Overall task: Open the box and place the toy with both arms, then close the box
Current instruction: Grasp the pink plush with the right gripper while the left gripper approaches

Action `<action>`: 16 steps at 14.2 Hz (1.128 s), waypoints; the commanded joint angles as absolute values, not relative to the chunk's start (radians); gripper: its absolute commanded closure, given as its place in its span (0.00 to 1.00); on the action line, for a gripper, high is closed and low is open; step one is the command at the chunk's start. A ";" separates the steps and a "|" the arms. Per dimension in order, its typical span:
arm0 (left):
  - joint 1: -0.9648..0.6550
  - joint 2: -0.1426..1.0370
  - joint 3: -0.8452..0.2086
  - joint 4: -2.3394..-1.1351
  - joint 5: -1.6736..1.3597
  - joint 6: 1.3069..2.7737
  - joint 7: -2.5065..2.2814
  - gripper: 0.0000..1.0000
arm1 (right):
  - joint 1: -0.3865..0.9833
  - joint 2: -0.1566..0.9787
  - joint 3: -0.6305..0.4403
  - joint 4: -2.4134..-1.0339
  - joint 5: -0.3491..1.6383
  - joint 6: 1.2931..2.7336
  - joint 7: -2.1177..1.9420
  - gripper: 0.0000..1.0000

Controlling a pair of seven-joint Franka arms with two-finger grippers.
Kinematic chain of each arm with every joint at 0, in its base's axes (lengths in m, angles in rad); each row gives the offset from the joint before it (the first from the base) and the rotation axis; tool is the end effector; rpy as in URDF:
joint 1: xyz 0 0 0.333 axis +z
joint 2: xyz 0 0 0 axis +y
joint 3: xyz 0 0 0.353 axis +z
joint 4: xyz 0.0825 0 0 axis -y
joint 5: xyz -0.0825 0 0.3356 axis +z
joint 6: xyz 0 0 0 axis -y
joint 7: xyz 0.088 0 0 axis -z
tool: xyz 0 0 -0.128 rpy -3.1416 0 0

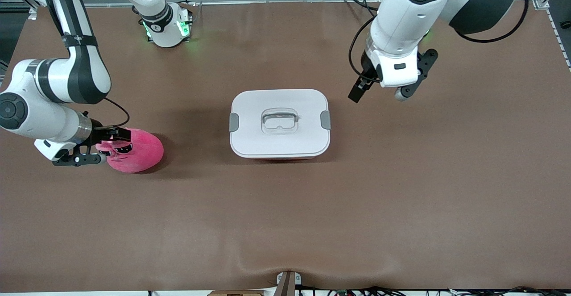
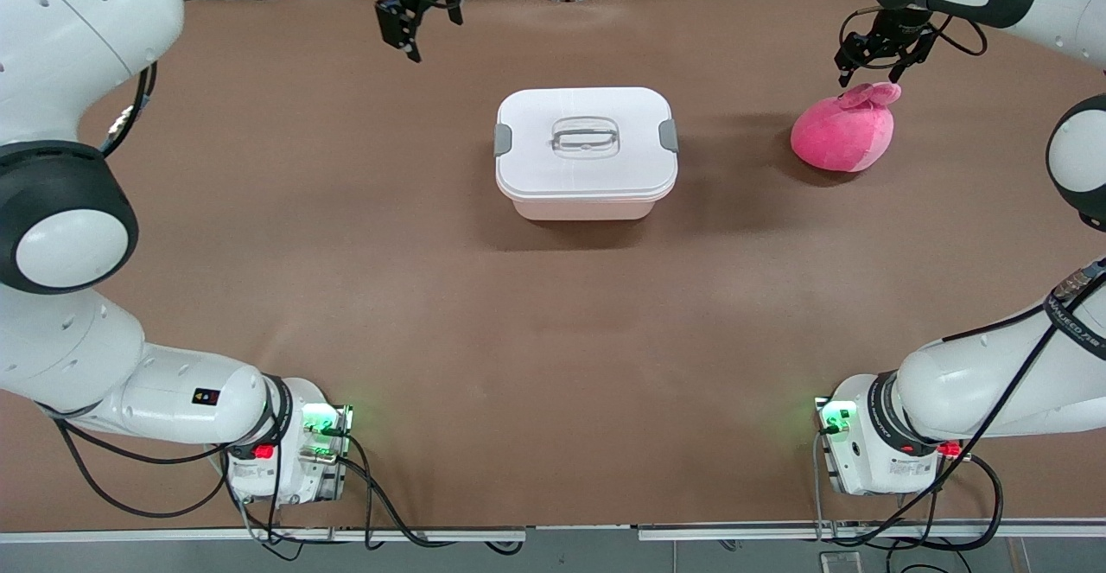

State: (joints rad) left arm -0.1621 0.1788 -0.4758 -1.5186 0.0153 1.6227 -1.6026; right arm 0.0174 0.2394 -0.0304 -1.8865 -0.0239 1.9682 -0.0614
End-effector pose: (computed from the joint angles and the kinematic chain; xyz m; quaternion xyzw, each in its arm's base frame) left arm 0.4657 -0.3131 0.5810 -0.8844 -0.4648 0.0419 0.0102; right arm 0.5593 -0.0082 0.4095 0.9964 0.0297 -0.0792 0.0113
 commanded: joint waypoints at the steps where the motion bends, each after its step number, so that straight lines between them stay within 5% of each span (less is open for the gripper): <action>1: -0.201 0.206 -0.476 -1.514 0.021 1.676 -1.739 0.00 | 0.018 0.212 -0.029 -1.927 -0.038 1.999 -0.067 0.07; 4: -0.228 0.235 -0.476 -1.513 0.032 1.732 -1.882 0.00 | 0.018 0.215 -0.029 -1.927 -0.038 1.999 -0.067 0.34; 7: -0.262 0.244 -0.476 -1.513 0.046 1.736 -1.983 0.00 | 0.018 0.218 -0.029 -1.927 -0.037 1.999 -0.067 0.44; 14: -0.333 0.265 -0.476 -1.500 0.060 1.781 -2.160 0.00 | 0.020 0.215 -0.028 -1.921 -0.037 1.999 -0.066 0.97; 16: -0.353 0.265 -0.476 -1.505 0.072 1.804 -2.227 0.00 | 0.020 0.215 -0.028 -1.917 -0.035 1.999 -0.064 1.00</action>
State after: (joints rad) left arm -0.3296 0.2584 -0.4763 -1.5180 0.0402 1.7838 -2.1644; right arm 0.0186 0.2386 -0.0300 -1.9047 -0.0245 1.9951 -0.0652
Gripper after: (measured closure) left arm 0.000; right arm 0.982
